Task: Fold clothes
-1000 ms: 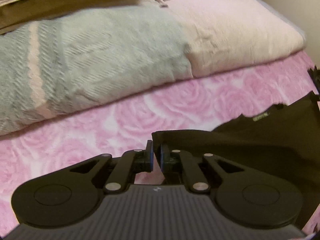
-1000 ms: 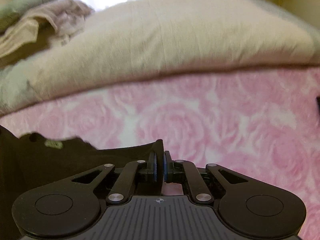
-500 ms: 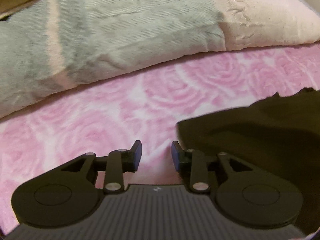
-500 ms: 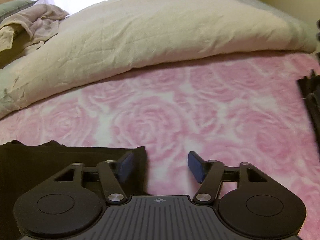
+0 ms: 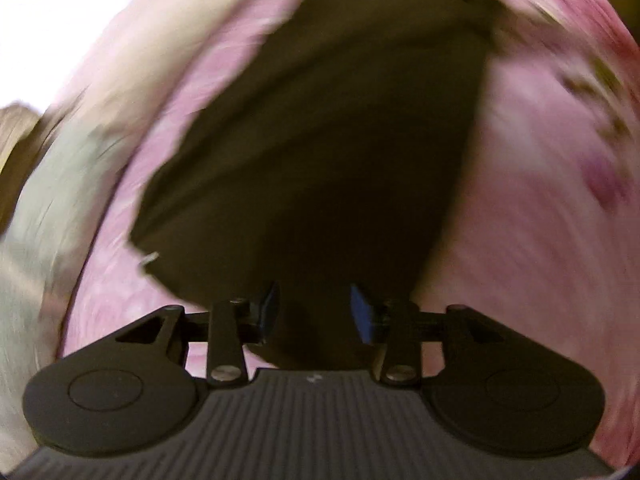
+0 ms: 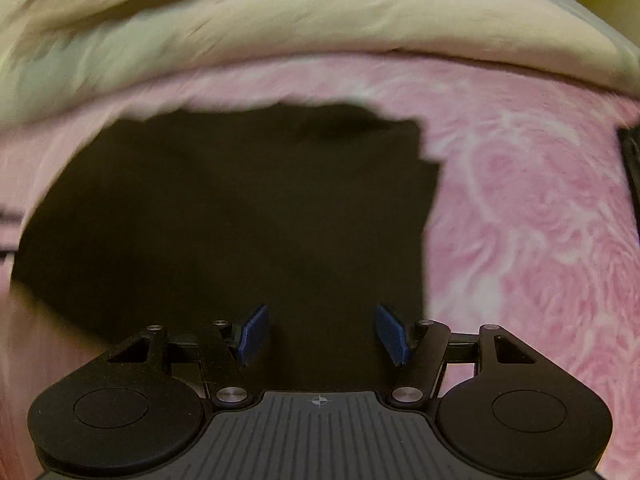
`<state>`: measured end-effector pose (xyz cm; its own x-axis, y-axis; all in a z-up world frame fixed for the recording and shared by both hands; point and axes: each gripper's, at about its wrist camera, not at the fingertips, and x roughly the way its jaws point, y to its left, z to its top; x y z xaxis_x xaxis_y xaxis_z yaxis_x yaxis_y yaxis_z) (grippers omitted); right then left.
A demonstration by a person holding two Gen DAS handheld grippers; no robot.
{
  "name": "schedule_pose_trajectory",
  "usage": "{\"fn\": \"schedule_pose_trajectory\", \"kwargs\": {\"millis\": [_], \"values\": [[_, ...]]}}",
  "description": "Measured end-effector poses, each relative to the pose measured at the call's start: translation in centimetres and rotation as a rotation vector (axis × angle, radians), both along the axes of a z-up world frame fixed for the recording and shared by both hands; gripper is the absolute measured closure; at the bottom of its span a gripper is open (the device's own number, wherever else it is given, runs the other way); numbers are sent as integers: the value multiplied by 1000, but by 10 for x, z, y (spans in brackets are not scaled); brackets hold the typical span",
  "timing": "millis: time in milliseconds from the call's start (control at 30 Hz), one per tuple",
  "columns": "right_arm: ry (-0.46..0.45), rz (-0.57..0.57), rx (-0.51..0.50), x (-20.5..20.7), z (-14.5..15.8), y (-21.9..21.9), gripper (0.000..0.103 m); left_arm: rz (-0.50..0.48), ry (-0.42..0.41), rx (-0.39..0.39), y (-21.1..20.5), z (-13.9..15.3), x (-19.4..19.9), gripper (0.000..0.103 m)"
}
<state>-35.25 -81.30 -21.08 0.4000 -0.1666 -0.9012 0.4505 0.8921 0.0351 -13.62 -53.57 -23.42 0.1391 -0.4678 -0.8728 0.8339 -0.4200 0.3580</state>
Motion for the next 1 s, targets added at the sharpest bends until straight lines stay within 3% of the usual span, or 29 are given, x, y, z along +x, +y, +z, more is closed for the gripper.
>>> {"fn": "schedule_pose_trajectory", "kwargs": {"millis": [167, 367, 433, 500, 600, 633, 667, 700, 867, 1000], "values": [[168, 329, -226, -8, -18, 73, 40, -132, -190, 34, 16, -33, -23, 62], [313, 531, -469, -12, -50, 104, 40, -194, -371, 45, 23, -62, -19, 67], [366, 628, -585, -11, -65, 111, 40, -203, -380, 43, 22, -65, -17, 76], [408, 700, -662, -9, -78, 113, 40, -204, -391, 43, 23, -67, -15, 95], [420, 754, -734, -7, -92, 107, 41, -152, -373, 40, 21, -63, -12, 98], [408, 765, -744, -7, -94, 105, 46, -128, -361, 40, 20, -60, -11, 98], [405, 767, -748, -6, -94, 103, 84, -107, -349, 40, 20, -56, -11, 99], [407, 763, -751, -6, -95, 102, 99, -90, -338, 41, 20, -51, -12, 99], [338, 731, -697, -18, -64, 99, 99, -42, -289, 48, 30, -18, -32, 100], [302, 738, -663, -53, -30, 113, 99, -11, -207, 87, 58, 18, -74, 101]]}}
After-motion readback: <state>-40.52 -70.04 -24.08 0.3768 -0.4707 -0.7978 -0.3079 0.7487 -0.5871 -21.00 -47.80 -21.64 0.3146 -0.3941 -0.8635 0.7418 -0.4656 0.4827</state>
